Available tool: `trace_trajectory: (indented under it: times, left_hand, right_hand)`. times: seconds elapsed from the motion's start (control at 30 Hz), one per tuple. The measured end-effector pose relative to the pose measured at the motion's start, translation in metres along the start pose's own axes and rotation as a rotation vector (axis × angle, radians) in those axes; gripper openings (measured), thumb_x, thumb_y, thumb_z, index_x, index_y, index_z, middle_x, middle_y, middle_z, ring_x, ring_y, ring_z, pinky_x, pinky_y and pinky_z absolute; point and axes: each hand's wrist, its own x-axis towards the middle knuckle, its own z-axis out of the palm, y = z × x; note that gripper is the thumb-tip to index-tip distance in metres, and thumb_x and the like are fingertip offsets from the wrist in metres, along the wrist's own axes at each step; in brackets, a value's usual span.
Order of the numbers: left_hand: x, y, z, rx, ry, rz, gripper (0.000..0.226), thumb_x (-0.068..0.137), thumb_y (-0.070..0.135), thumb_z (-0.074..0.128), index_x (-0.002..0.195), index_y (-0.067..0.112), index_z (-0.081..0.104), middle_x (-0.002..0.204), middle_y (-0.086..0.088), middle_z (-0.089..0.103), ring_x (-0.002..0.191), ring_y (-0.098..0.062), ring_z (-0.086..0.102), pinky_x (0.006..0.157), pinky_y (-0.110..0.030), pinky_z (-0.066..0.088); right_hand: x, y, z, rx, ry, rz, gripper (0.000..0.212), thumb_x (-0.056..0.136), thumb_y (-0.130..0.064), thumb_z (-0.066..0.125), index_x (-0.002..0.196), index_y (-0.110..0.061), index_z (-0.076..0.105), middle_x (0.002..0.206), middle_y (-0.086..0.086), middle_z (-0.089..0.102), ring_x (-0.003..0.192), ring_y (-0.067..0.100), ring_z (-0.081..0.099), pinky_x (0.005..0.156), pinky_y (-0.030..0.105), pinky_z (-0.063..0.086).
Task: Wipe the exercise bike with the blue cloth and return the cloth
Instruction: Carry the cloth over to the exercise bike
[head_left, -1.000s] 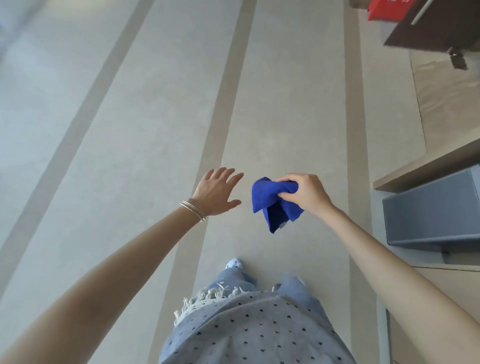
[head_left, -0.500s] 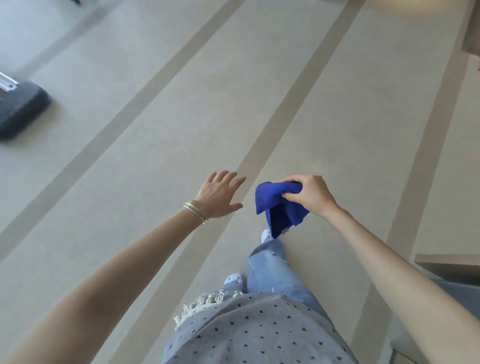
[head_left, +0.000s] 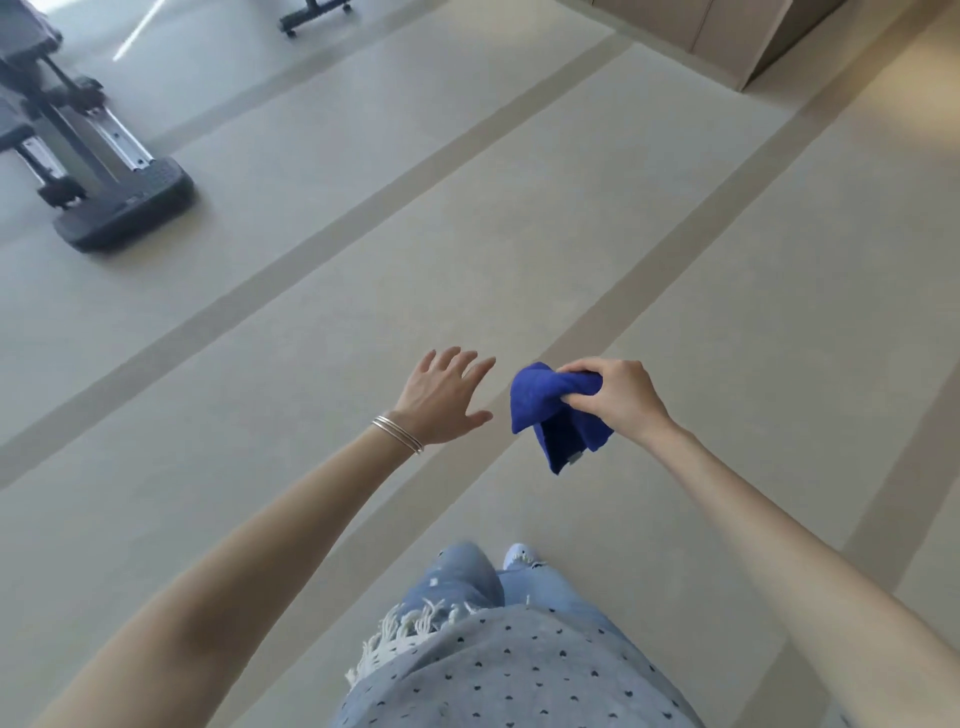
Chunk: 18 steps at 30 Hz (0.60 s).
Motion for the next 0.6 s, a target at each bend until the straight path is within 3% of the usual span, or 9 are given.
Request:
trace_trajectory:
  times: [0.3,0.6]
  left_hand:
    - [0.049,-0.027,-0.009,-0.036,-0.02,-0.053,0.076,0.088,0.055,0.049,0.149,0.024,0.017,0.154,-0.004,0.026,0.143,-0.026,0.019,0.117,-0.043,0.015]
    - [0.14,-0.117,-0.047,-0.05,0.025,-0.039,0.074,0.088,0.053,0.05,0.149,0.024,0.018,0.154,-0.004,0.026,0.143,-0.027,0.02,0.117,-0.043,0.016]
  right_hand:
    - [0.072,-0.003,-0.012,0.027,-0.073,-0.041,0.023,0.071,-0.021,0.069,0.091,-0.032,0.07,0.09,-0.014,0.072,0.088,0.009,0.064,0.08,0.029,0.052]
    - [0.194,-0.049,-0.02,0.192,0.001,-0.018,0.021,0.073,-0.02,0.075,0.094,-0.021,0.071,0.092,-0.007,0.072,0.088,0.01,0.064,0.08,0.022,0.048]
